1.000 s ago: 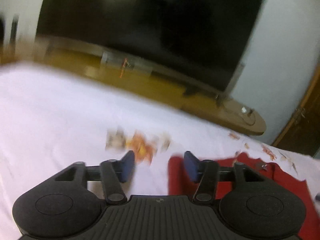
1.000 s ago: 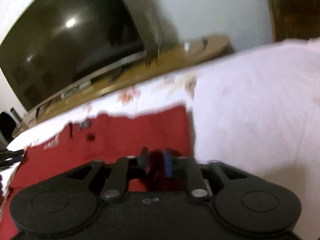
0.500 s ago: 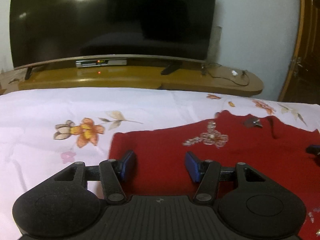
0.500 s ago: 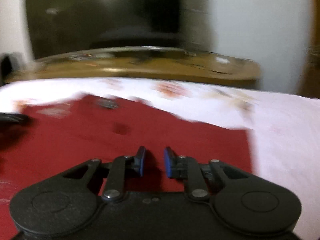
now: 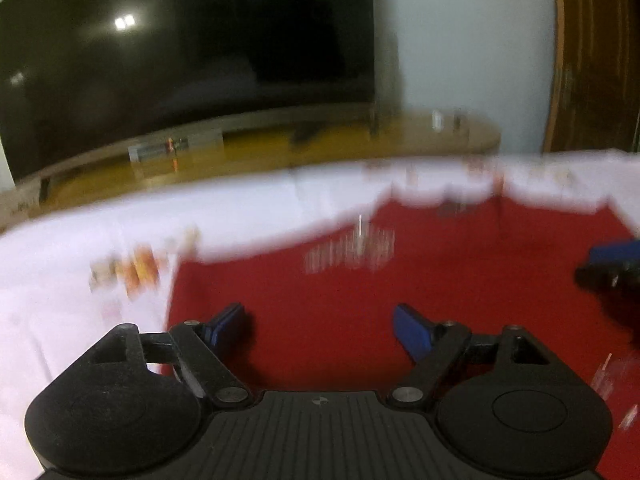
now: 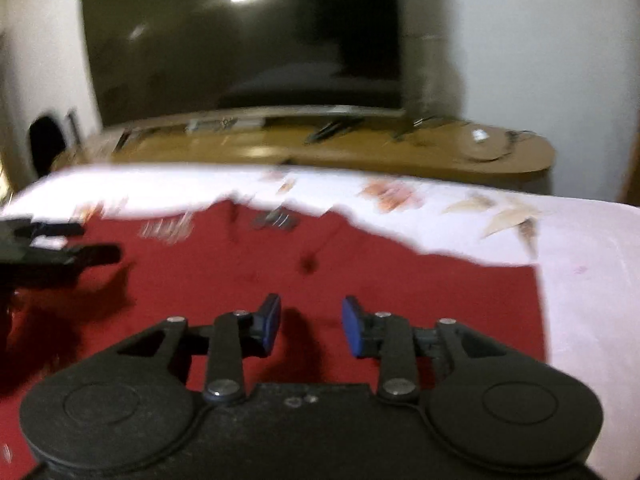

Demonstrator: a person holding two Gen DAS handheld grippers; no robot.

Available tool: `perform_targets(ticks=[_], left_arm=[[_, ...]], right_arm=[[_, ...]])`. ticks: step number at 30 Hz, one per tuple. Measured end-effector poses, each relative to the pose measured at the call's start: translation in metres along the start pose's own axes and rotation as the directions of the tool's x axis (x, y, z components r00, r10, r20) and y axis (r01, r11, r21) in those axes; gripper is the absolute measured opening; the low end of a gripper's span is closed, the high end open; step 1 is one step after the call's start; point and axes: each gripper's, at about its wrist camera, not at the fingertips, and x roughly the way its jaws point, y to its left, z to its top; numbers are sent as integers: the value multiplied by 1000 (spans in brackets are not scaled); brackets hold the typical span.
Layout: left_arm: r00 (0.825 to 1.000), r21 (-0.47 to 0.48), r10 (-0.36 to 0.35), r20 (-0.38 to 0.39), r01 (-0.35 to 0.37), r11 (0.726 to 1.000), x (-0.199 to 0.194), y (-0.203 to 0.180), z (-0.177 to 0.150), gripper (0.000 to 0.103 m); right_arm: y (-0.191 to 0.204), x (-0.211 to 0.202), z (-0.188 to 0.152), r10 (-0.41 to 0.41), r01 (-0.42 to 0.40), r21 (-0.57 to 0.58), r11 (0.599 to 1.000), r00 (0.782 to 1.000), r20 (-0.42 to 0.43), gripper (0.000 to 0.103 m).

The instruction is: Fold small clothes

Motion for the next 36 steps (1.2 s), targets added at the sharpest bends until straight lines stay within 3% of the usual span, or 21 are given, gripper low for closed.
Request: perform_targets(ticks=[2, 4, 6, 8, 11, 13, 16, 29, 36], left_arm=[[1000, -35, -15, -19, 14, 999, -1, 8, 5, 82], [1000, -10, 24, -9, -25, 1000, -12, 9, 7, 82], [1000, -13, -2, 29, 3, 1000, -31, 9, 2, 82], [1000, -33, -18, 1, 18, 999, -31, 8, -8, 82], [1000, -39, 10, -18, -11, 999, -22, 5, -13, 89], [999, -66, 11, -35, -14, 998, -19, 7, -9, 89], [999, -16, 33, -40, -33, 999, -27, 1, -10, 89], [998, -31, 43, -40, -45, 999, -34, 1, -19, 90], [998, -97, 31, -54, -36, 995, -35, 17, -25, 97]], right_arm=[[6, 5, -10, -34, 35, -73, 997, 999, 10, 36], [6, 2, -7, -56, 55, -72, 996, 998, -3, 39], [4, -10, -3, -63, 63, -62, 996, 998, -6, 39], [1, -22, -6, -56, 57, -61, 997, 998, 20, 39], [4, -10, -22, -91, 88, -92, 992, 995, -34, 41], [9, -12, -26, -118, 118, -107, 987, 993, 1, 41], [5, -16, -24, -115, 114, -57, 992, 993, -17, 41], [-13, -29, -34, -144, 143, -37, 989, 989, -21, 51], [-38, -39, -39, -184, 184, 10, 983, 982, -31, 51]])
